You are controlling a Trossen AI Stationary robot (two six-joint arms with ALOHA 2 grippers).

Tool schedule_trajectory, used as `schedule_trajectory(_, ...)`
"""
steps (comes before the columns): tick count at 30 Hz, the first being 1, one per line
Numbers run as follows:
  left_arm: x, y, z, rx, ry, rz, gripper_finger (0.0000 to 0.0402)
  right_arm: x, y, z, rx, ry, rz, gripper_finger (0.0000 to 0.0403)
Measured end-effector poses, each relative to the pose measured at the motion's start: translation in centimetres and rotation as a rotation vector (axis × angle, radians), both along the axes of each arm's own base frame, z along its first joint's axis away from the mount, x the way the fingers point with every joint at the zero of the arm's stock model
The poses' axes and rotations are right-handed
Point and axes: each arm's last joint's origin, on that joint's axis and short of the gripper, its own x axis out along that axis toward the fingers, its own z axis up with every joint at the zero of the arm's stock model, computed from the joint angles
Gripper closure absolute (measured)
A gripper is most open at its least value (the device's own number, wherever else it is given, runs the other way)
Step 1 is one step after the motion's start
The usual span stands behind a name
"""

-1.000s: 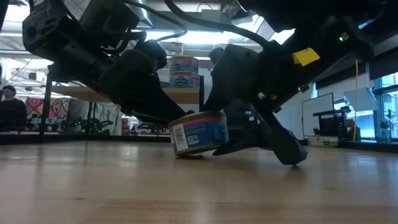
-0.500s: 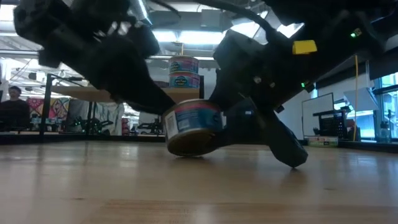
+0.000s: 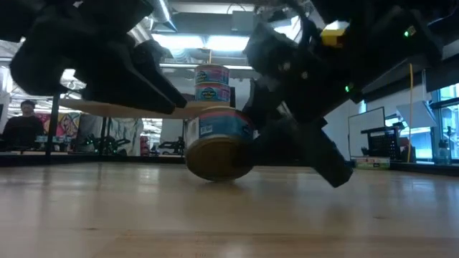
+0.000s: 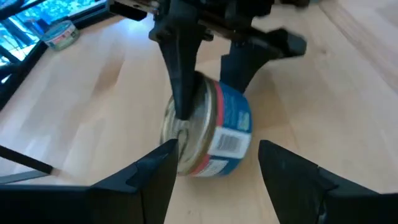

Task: Stack canned seafood by type on shelf
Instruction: Stack the blue tuna can on top of the blue tuna can on the shelf

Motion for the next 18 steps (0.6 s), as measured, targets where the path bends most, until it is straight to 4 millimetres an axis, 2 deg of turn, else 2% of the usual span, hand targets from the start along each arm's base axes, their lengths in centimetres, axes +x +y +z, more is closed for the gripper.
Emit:
schedule_trajectory(5, 0.0, -0.1, 0.1, -0.045, 0.004, -0.017, 0.0177, 0.3, 0.3, 0.8, 0.074, -0.054, 0.019, 0.0208)
schedule_trajectory(13, 0.1, 0.6, -0.2, -0.056, 0.047, -0.010, 0.0114, 0.7, 0.1, 1.3, 0.108, -0.121, 0.003, 0.0208)
schedule_trajectory(18, 0.1, 0.5, -0.2, -0.023, 0.050, -0.035, 0.0100, 1.3, -0.6, 1.6, 0.210, -0.177, -0.030, 0.0208)
